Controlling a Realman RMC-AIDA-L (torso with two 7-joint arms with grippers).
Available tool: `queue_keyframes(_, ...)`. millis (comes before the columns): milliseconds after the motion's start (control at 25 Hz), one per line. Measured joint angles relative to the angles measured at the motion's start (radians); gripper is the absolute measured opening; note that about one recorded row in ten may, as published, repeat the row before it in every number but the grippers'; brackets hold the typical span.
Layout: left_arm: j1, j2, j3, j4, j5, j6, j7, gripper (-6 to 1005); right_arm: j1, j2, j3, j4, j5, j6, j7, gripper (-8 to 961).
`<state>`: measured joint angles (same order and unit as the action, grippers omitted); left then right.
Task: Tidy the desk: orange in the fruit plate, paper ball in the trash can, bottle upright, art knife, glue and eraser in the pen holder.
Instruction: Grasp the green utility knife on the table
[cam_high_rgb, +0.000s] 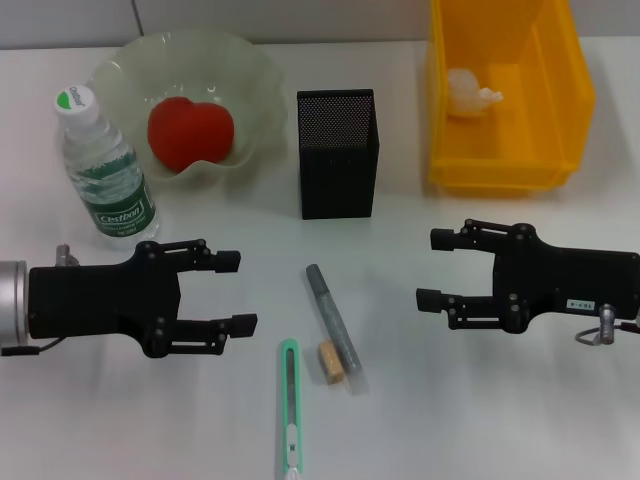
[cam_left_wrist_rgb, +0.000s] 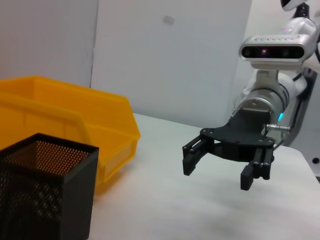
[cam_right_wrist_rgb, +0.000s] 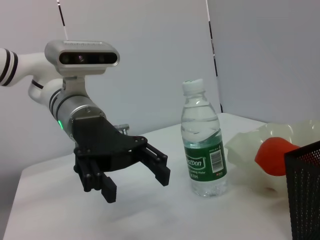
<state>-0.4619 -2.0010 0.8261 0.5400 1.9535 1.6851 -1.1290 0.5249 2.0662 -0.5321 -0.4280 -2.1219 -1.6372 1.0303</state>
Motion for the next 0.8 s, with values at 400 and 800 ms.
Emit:
queue_keyframes(400,-0.074,-0.016,0.026,0.173,0.109,0.090,0.014,784,-0.003,0.002,0.005,0.001,0.001,0.024,0.053,792)
queue_keyframes(800,-0.162,-0.042,0.184,0.423,0.230,0.198,0.139,784,-0.008,0.006,-0.004,0.008,-0.012,0.092,0.054,791)
